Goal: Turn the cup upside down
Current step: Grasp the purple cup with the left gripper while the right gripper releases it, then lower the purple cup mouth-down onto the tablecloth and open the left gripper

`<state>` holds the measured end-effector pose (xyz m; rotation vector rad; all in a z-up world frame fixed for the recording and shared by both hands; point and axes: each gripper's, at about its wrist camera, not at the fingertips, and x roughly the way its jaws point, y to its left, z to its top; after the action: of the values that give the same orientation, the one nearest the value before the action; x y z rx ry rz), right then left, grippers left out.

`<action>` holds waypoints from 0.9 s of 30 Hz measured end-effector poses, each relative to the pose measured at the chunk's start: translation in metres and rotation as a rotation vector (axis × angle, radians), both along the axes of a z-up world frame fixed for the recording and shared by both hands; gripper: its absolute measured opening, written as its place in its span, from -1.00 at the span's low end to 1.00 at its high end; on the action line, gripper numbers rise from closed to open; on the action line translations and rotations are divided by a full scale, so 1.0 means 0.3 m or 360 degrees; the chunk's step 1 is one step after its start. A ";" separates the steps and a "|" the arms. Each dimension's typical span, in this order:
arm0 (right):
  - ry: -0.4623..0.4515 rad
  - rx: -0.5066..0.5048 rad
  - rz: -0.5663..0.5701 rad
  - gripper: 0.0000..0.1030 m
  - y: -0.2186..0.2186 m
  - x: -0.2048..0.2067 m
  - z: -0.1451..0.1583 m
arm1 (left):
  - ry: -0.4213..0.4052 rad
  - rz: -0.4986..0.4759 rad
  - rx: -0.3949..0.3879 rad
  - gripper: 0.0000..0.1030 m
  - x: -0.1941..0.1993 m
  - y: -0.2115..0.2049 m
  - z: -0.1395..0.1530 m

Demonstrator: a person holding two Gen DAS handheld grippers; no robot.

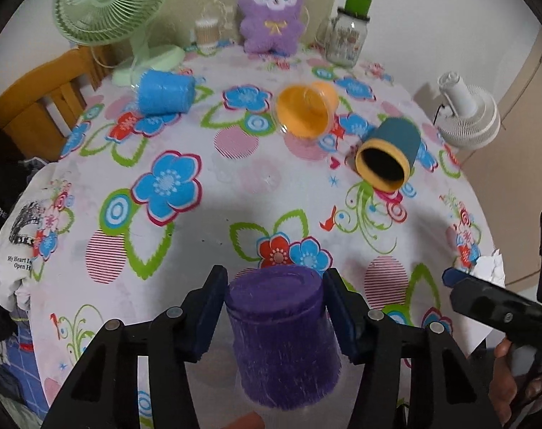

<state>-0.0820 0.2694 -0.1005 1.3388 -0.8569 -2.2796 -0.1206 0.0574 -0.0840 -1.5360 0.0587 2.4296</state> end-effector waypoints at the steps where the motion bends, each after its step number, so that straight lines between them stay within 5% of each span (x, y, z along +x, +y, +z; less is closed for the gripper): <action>1: 0.0003 0.0002 0.0003 0.84 -0.003 0.003 0.003 | 0.0021 0.0012 0.0006 0.10 0.006 -0.005 0.010; 27: 0.0069 0.0055 0.0060 0.84 -0.037 0.030 0.036 | 0.0420 0.0187 0.0002 0.10 0.176 -0.016 0.143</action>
<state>-0.0731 0.2584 -0.0897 1.3045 -0.7750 -2.2958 -0.0678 0.0527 -0.0410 -1.2410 0.0180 2.7104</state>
